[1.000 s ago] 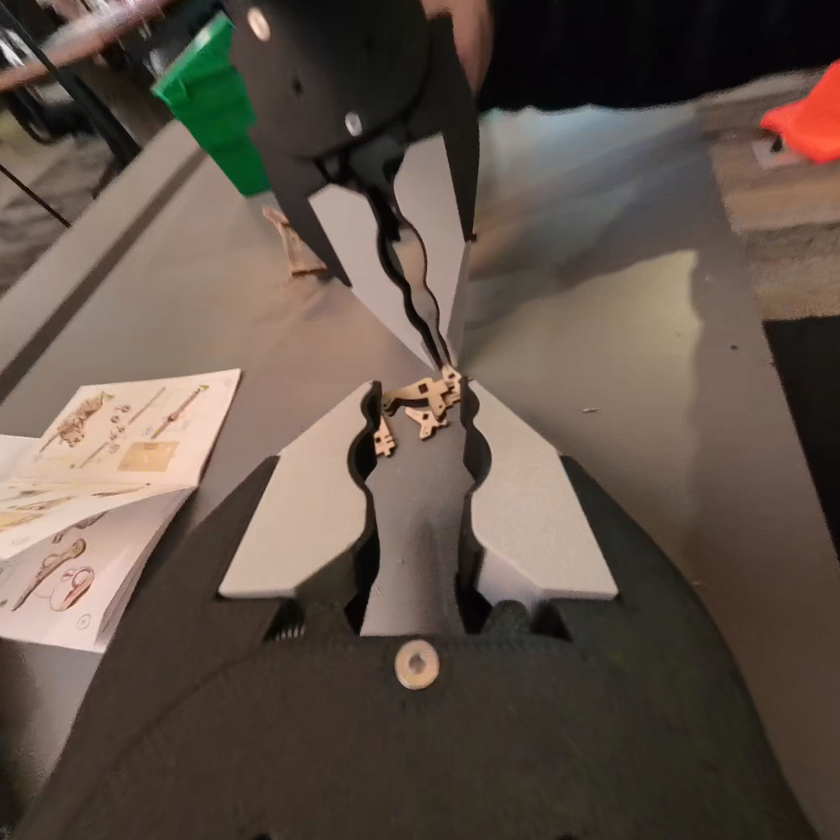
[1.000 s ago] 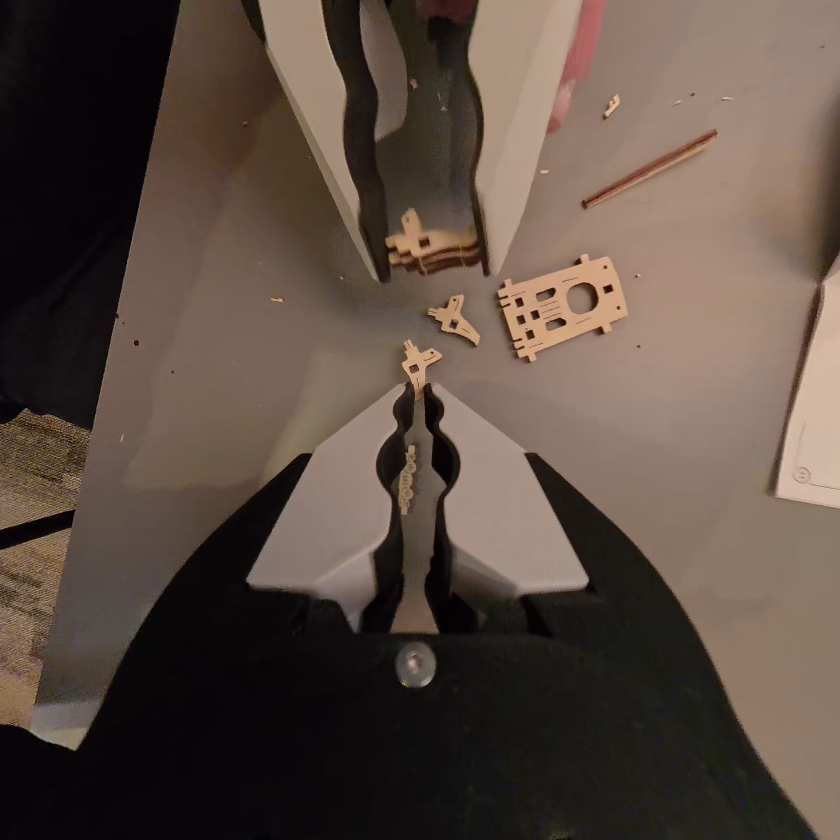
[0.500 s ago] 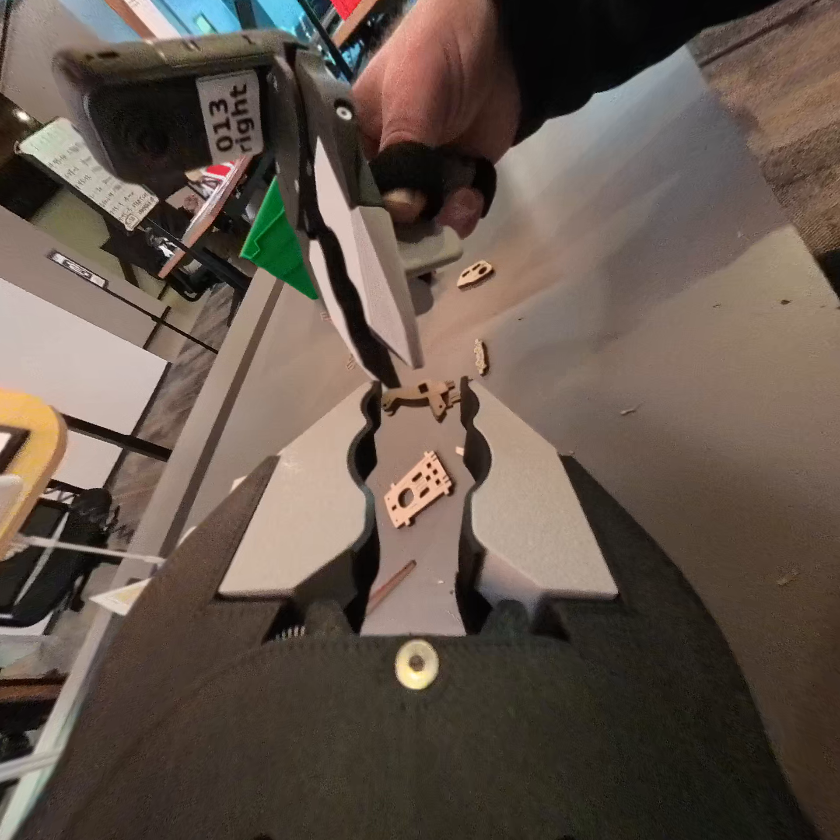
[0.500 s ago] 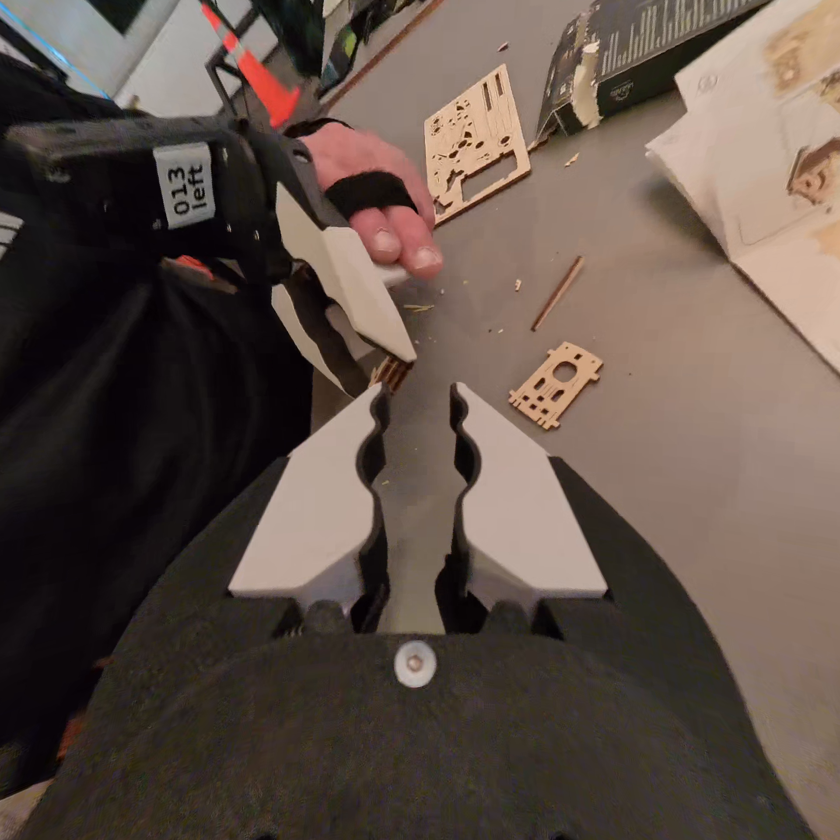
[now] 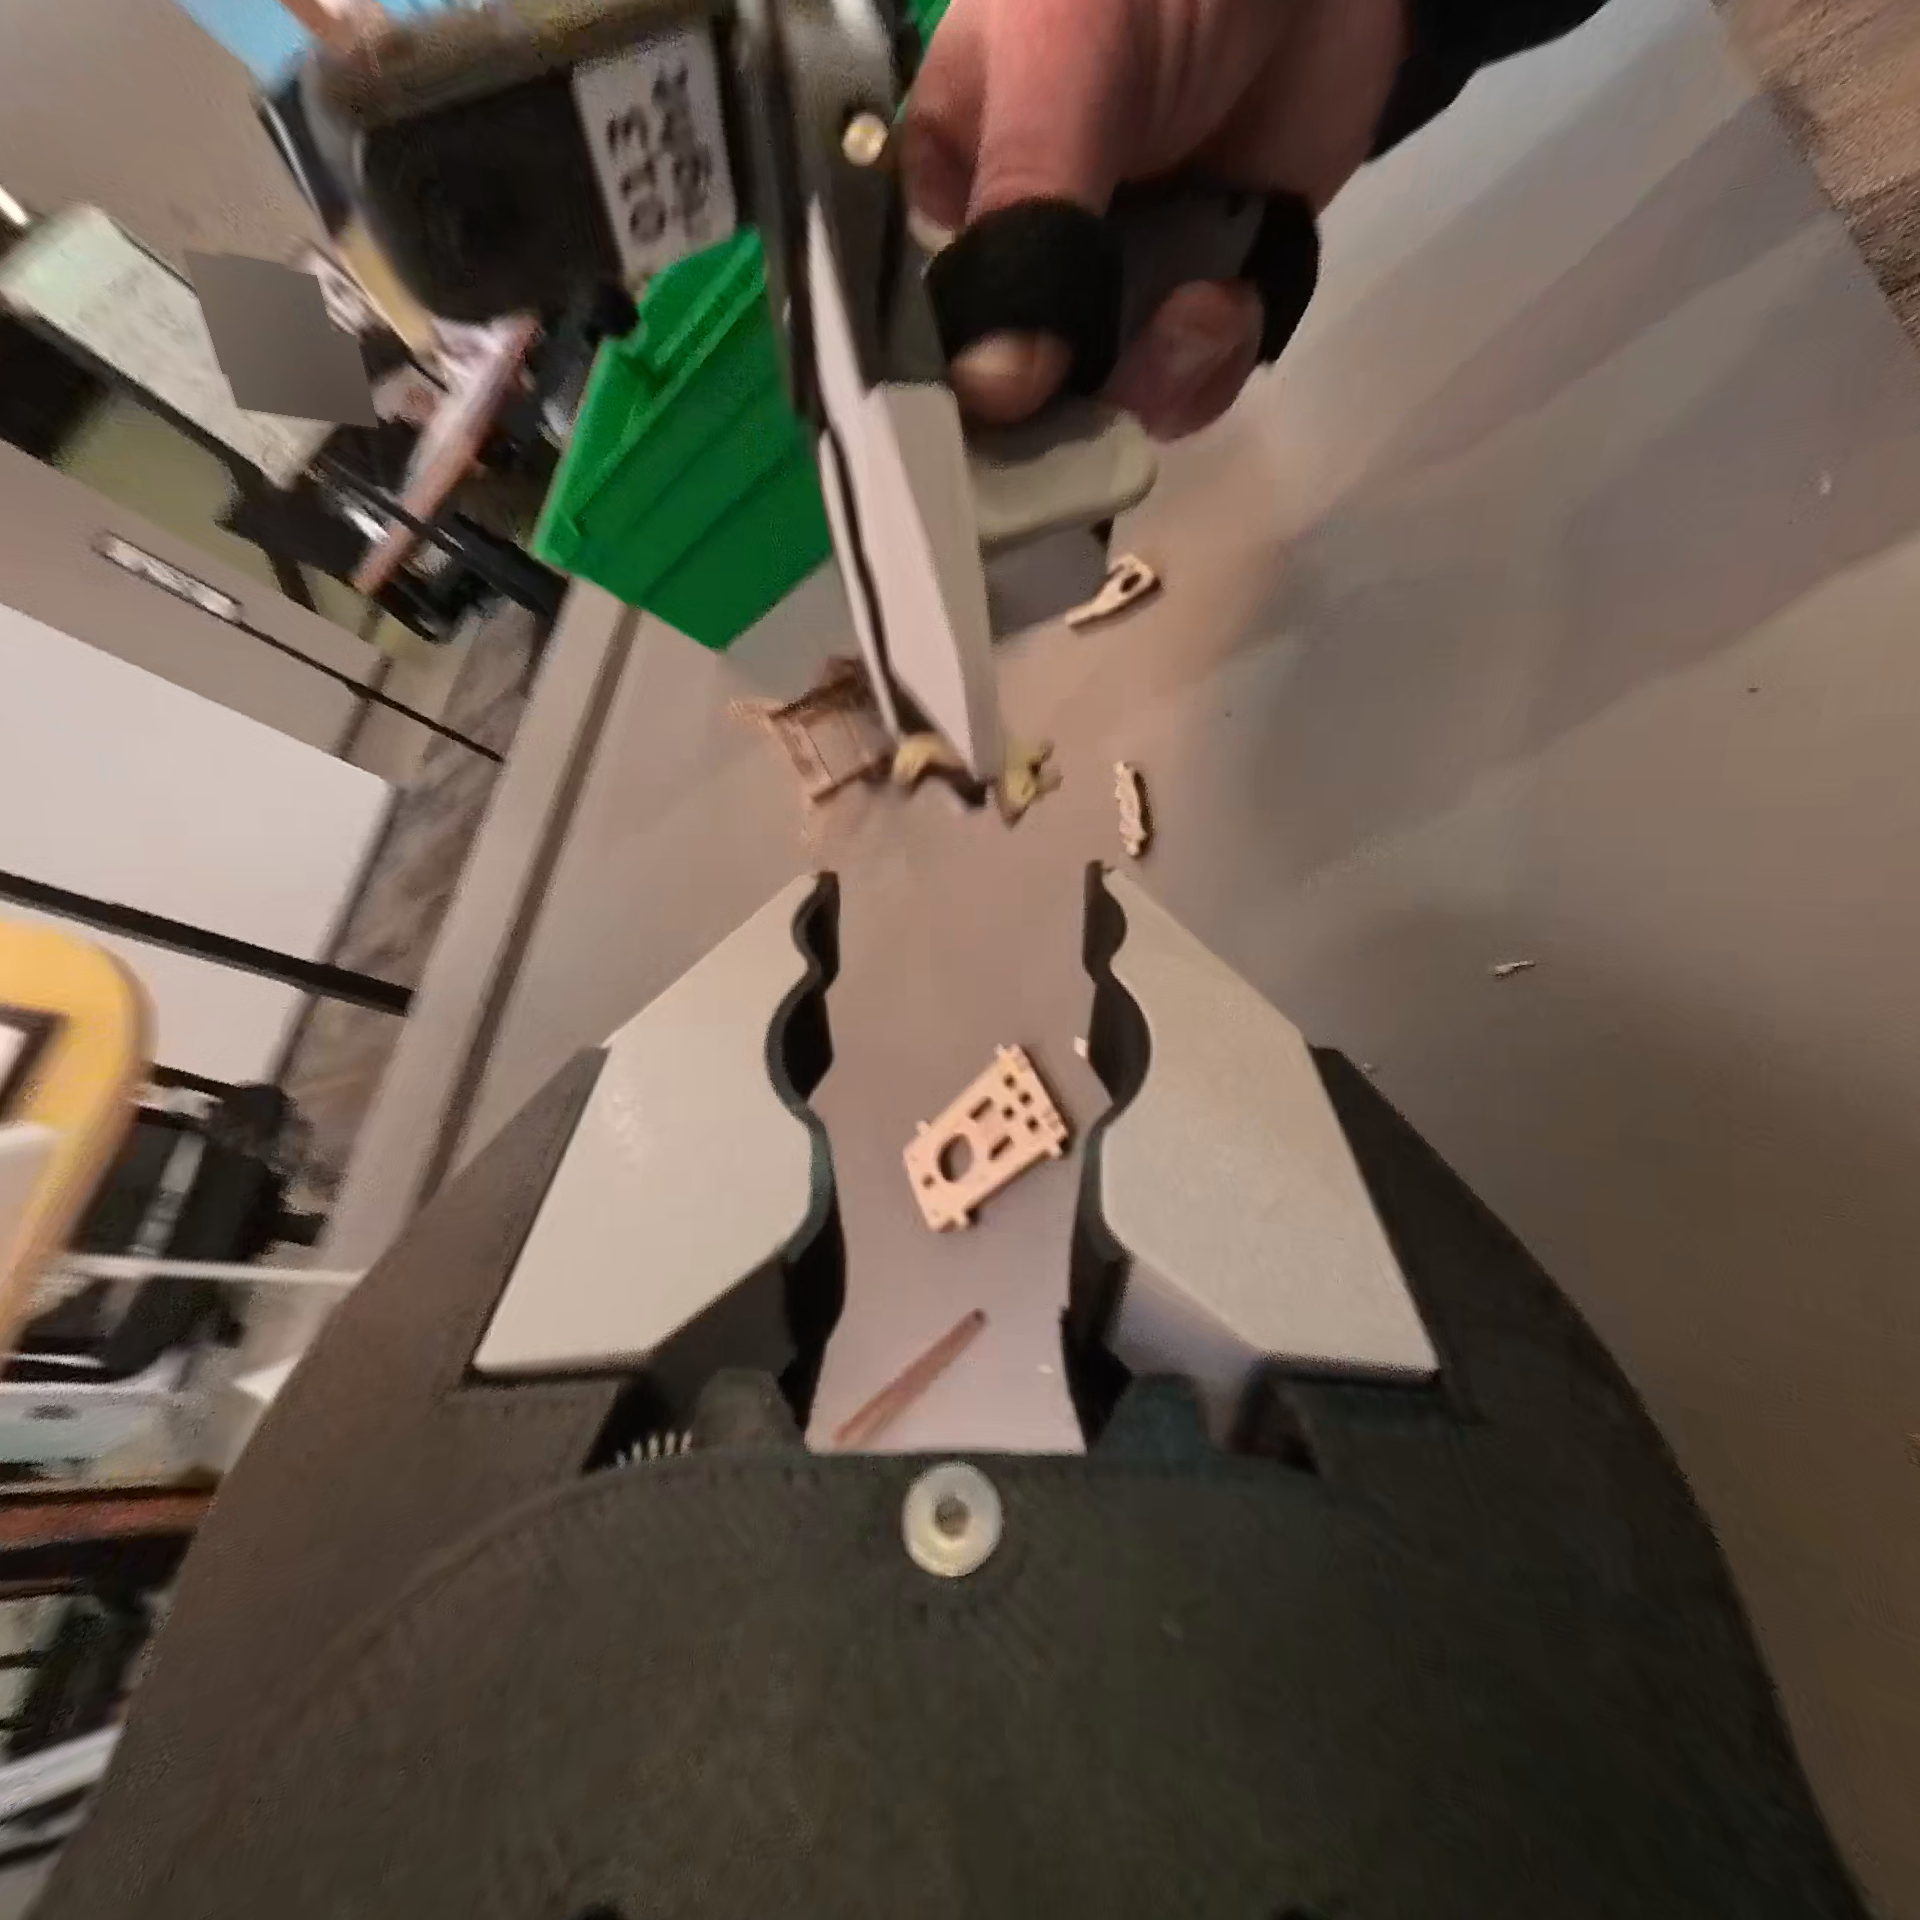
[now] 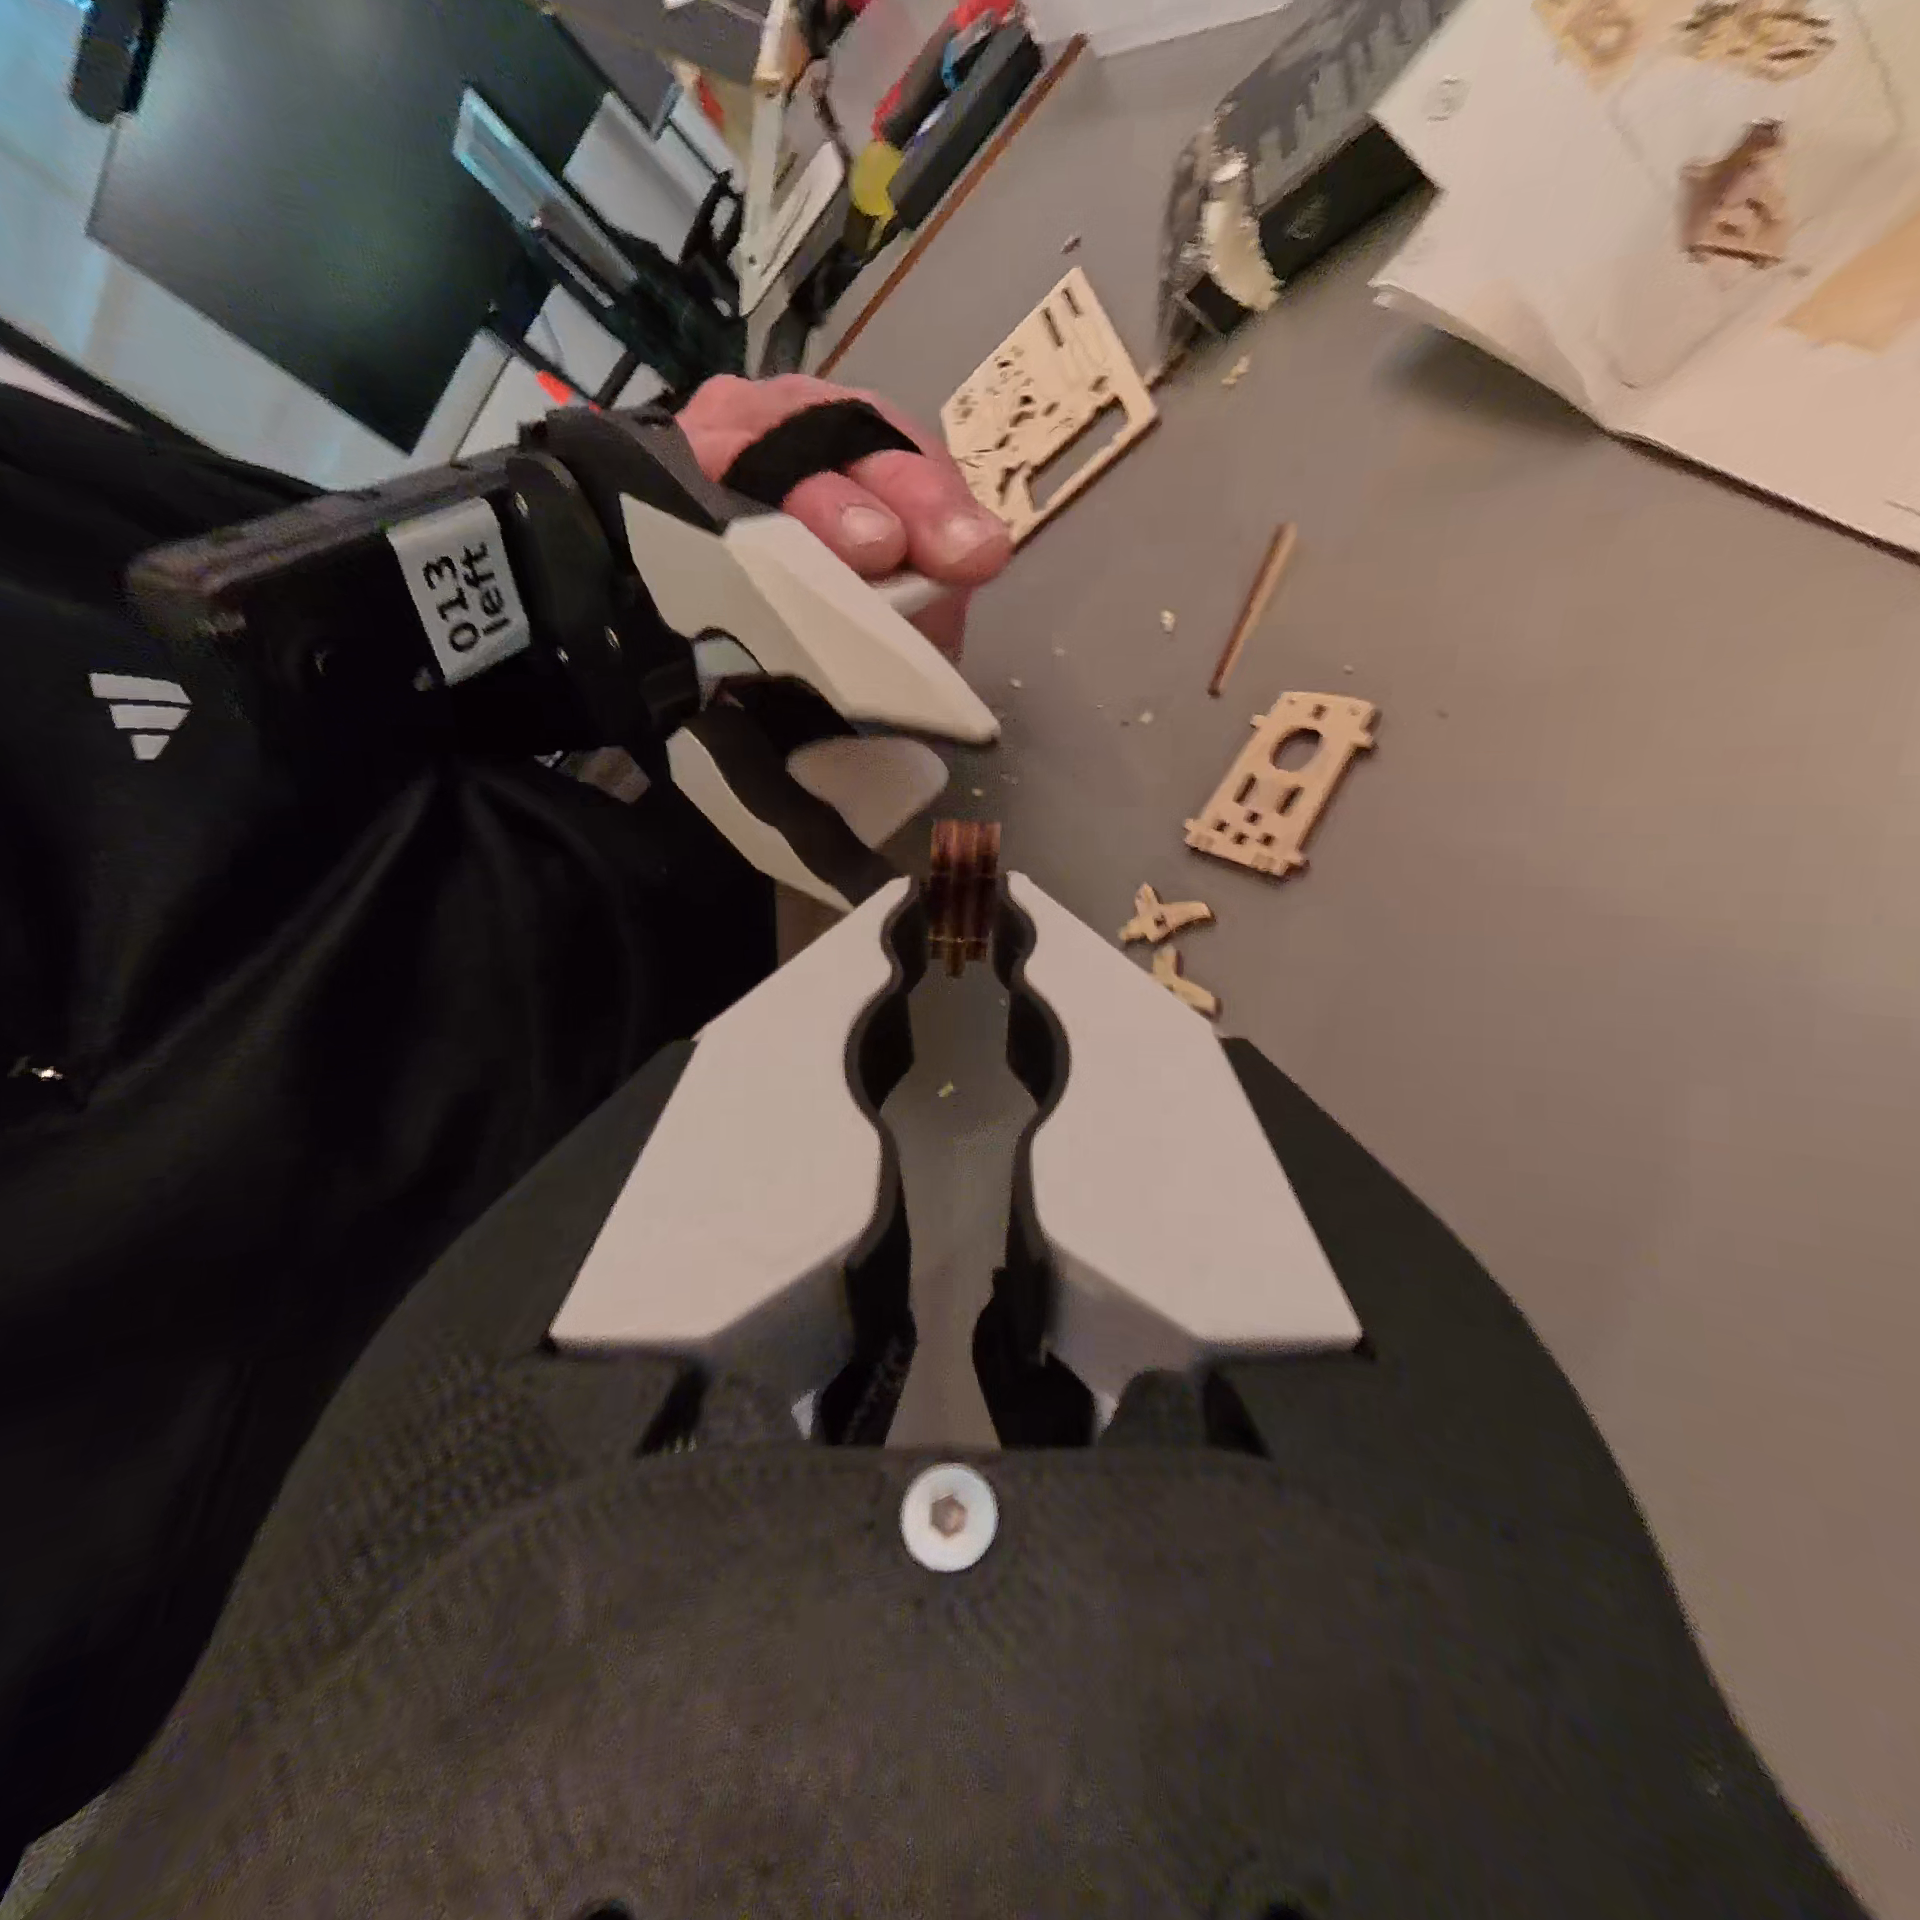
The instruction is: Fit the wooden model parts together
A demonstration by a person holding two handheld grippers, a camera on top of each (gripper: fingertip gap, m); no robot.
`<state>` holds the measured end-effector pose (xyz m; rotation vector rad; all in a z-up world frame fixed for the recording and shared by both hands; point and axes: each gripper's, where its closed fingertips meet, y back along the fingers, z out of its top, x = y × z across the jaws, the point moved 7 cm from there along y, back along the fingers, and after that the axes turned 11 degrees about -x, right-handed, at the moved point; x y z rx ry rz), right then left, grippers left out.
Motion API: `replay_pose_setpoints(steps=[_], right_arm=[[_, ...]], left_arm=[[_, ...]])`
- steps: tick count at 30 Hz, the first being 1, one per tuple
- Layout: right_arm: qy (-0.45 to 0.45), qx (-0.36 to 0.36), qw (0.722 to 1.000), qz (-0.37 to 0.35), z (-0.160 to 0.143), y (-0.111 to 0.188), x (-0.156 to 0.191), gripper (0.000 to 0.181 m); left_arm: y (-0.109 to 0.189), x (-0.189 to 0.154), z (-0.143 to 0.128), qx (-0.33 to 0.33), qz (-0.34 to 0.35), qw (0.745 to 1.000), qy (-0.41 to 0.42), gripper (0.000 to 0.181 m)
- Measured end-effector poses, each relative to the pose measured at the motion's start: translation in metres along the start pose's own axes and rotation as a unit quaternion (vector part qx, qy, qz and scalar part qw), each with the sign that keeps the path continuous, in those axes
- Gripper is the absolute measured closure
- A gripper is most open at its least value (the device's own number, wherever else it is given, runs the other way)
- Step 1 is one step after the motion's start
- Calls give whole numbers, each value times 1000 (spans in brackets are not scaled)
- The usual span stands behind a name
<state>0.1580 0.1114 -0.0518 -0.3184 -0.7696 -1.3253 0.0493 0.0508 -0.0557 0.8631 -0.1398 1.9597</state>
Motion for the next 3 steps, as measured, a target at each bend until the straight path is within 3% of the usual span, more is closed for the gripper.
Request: replay_pose_setpoints(steps=[3], right_arm=[[-14, -5, 1000, -19, -10, 14, -4, 171]], left_arm=[[-2, -5, -19, 62, -43, 994, 83, 137]])
